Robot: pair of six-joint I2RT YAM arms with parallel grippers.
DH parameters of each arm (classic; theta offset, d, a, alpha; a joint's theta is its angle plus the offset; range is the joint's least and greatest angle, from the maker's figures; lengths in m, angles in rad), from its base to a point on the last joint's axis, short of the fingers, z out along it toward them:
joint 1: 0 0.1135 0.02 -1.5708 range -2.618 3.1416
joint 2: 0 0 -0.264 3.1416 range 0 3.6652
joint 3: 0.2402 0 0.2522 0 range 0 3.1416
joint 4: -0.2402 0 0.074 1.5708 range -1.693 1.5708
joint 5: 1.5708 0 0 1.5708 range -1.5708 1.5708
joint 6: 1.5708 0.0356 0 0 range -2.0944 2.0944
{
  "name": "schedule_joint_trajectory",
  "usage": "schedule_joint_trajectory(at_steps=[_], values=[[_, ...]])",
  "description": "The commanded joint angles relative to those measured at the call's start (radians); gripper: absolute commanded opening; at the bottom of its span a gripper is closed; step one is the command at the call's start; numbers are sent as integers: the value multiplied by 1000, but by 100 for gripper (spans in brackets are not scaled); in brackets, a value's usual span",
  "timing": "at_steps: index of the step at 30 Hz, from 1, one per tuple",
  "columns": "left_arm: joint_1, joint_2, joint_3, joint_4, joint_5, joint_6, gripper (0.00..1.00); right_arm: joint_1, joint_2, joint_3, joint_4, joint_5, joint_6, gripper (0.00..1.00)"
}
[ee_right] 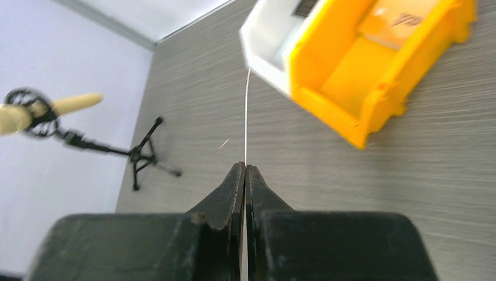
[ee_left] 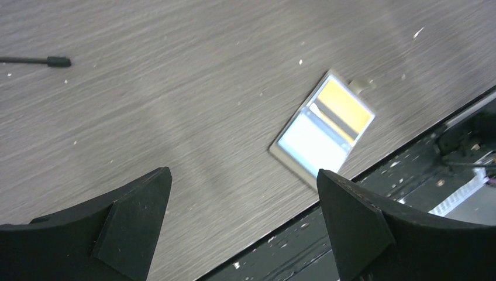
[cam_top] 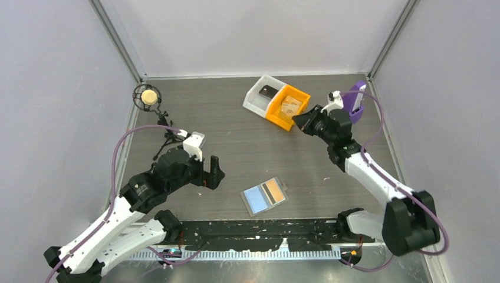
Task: Take the credit cards out of the card holder
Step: Place the credit card in the storage box.
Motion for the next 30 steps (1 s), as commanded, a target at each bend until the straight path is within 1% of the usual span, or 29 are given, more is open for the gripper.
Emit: schedule_joint_trajectory(at_steps=[1,5,9,18,25,30], values=[[3,-14,5,-80,11,62,100,-81,133,102,85,54,15,5],[3,-54,1,-116,28,88,100,-121,278,191,85,93,44,5],[3,-79,-1,-169,-15,126,100,-140,390,281,49,127,63,5],[3,-172,-35,-150,-45,134,100,-145,589,416,63,170,176,5],[3,-196,-44,-144,-54,138,100,-145,707,525,8,186,236,5],[3,-192,-44,-146,-56,142,100,-145,748,535,26,186,270,5]])
